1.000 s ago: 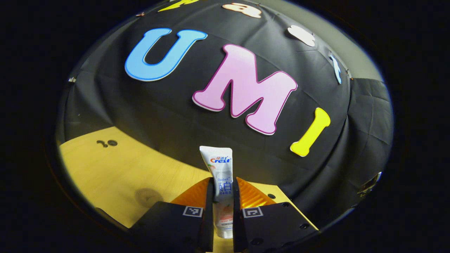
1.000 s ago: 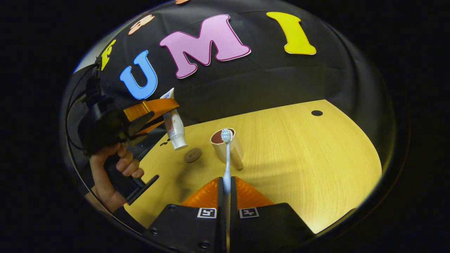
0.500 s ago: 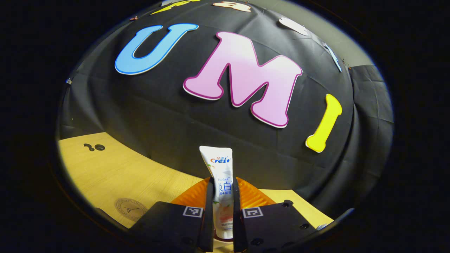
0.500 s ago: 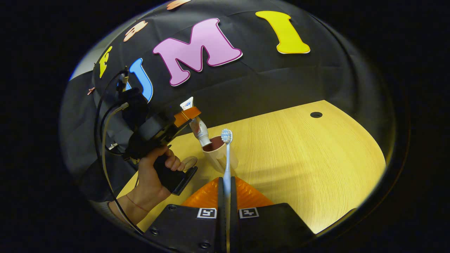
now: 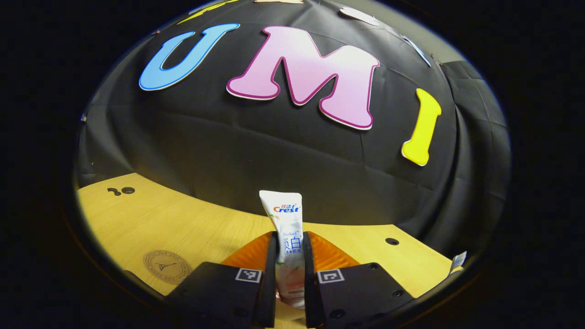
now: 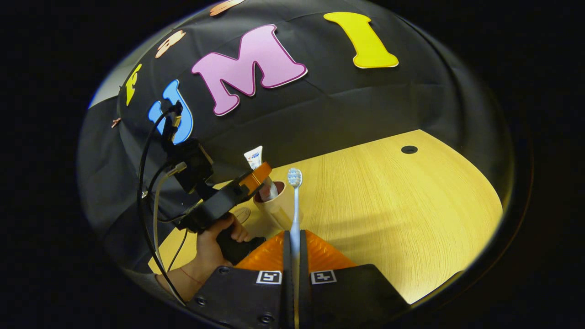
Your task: Put the toothbrush and toothpaste on the desktop into the cup, then pick up the cup and place it on the coaster on the desktop.
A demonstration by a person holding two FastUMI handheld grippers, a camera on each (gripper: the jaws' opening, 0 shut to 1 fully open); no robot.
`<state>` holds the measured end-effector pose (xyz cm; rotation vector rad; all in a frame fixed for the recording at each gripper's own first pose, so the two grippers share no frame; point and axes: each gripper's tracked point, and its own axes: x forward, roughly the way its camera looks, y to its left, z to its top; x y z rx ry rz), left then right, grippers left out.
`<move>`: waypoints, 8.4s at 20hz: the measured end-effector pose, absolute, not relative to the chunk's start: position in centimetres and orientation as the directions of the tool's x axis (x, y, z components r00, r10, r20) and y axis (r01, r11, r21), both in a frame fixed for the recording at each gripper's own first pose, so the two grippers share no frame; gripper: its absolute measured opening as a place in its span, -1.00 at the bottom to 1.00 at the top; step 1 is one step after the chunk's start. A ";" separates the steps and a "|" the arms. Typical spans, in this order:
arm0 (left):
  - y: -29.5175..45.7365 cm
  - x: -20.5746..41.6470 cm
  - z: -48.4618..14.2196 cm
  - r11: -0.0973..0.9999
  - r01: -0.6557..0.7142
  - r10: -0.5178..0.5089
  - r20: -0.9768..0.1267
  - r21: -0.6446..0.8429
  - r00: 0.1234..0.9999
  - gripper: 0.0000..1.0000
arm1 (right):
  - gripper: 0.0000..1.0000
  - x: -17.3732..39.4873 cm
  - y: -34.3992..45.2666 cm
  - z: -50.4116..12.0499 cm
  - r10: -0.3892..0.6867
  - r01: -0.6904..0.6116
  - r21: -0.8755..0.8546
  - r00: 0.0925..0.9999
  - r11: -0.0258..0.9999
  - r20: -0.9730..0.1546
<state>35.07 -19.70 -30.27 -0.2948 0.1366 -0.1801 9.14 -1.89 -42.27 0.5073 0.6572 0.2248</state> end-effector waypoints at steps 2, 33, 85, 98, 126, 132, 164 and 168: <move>-20.2 34.8 -30.8 0.927 0.175 -0.224 -0.117 -0.333 0.968 -0.32 | -0.83 9.9 -1.8 -42.2 0.353 -0.037 0.527 0.782 0.849 -0.514; -13.8 22.5 -27.7 0.915 0.176 -0.230 -0.110 -0.364 0.967 -0.04 | -0.84 27.3 2.4 -40.6 0.263 -0.039 0.636 0.929 0.771 -0.262; -8.9 15.1 -32.7 0.950 0.098 -0.182 -0.272 -0.295 0.945 -0.04 | 0.45 14.2 3.1 -46.0 0.463 -0.395 0.319 0.351 0.862 -0.814; -6.4 11.6 -34.2 0.962 0.060 -0.156 -0.357 -0.266 0.921 -0.04 | 0.46 14.4 6.4 -52.0 0.322 -0.458 0.224 0.146 0.860 -0.936; -2.4 11.2 -33.9 0.961 0.002 -0.109 -0.369 -0.278 0.923 -0.04 | -0.29 17.3 8.6 -54.3 0.246 -0.443 0.175 0.108 0.879 -0.963; -1.4 10.9 -33.7 0.959 -0.005 -0.104 -0.368 -0.283 0.924 -0.04 | -0.36 18.4 12.9 -52.7 0.290 -0.491 0.201 0.111 0.848 -0.951; 2.2 10.1 -34.9 0.939 -0.098 -0.044 -0.397 -0.329 0.917 -0.04 | -0.43 20.6 26.3 -53.8 0.322 -0.605 0.236 0.036 0.761 -0.946; 2.0 10.2 -34.7 0.939 -0.095 -0.046 -0.397 -0.330 0.917 -0.03 | -0.29 20.8 26.1 -53.4 0.322 -0.600 0.231 0.046 0.766 -0.946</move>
